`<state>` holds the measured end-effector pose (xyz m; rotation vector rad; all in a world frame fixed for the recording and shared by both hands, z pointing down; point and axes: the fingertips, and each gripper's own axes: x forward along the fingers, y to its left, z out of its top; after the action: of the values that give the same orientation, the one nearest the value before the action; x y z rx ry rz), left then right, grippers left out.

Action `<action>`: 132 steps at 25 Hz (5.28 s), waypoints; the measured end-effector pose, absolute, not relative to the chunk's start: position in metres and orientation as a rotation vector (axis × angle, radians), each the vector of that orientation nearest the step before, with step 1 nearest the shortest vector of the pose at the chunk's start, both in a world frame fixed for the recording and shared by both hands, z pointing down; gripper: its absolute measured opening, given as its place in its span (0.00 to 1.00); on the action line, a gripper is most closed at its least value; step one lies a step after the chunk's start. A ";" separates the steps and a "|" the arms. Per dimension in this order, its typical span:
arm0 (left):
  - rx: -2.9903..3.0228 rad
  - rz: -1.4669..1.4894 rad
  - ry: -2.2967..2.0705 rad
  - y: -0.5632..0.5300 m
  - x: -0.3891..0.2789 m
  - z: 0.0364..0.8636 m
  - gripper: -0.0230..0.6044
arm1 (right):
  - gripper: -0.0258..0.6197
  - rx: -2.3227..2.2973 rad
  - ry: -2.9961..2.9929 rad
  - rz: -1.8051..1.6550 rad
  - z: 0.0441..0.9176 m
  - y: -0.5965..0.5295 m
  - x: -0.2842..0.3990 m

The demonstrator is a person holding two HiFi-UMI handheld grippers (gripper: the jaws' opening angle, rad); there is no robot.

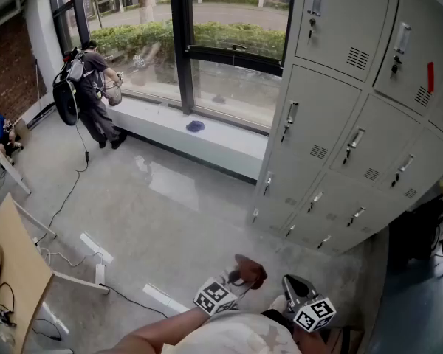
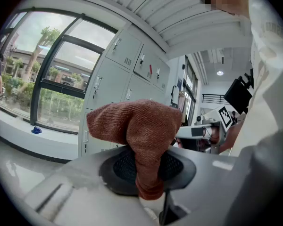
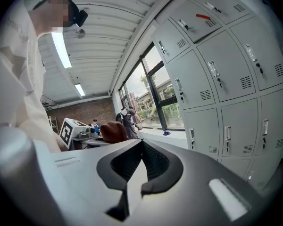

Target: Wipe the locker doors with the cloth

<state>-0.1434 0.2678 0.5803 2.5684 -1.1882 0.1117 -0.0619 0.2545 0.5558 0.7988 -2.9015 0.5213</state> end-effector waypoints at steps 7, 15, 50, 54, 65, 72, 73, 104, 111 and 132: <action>2.554 0.115 -1.182 0.279 -0.156 0.579 0.18 | 0.05 0.826 -2.921 0.527 0.540 0.250 -0.075; 2.494 0.120 -1.280 0.242 -0.175 0.579 0.18 | 0.05 0.832 -2.915 0.588 0.543 0.221 -0.069; 2.453 0.100 -1.420 0.011 -0.112 0.531 0.18 | 0.05 0.871 -2.953 0.538 0.521 -0.023 0.002; 2.432 0.088 -1.444 0.004 -0.114 0.525 0.17 | 0.05 0.852 -2.969 0.519 0.513 -0.036 -0.004; 2.527 0.152 -1.364 -0.044 -0.084 0.504 0.17 | 0.05 0.806 -3.009 0.463 0.493 -0.072 -0.010; 2.506 0.173 -1.395 -0.073 -0.135 0.505 0.17 | 0.05 0.799 -3.038 0.428 0.472 -0.105 -0.027; 2.511 0.169 -1.393 -0.080 -0.141 0.501 0.17 | 0.05 0.821 -3.030 0.421 0.467 -0.110 -0.028; 2.777 0.061 -1.843 -0.253 -0.270 0.183 0.17 | 0.05 0.862 -3.088 0.252 0.375 -0.162 -0.073; 2.785 0.257 -1.972 -0.268 -0.251 0.184 0.17 | 0.05 0.907 -3.079 0.297 0.382 -0.158 -0.058; 2.835 0.341 -1.965 -0.261 -0.164 0.178 0.17 | 0.05 0.679 -3.032 0.117 0.378 -0.161 -0.043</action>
<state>-0.1644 -0.2608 0.1784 2.8346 -1.9653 0.3405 -0.0435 -0.1613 0.3784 0.6794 -3.0322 0.1172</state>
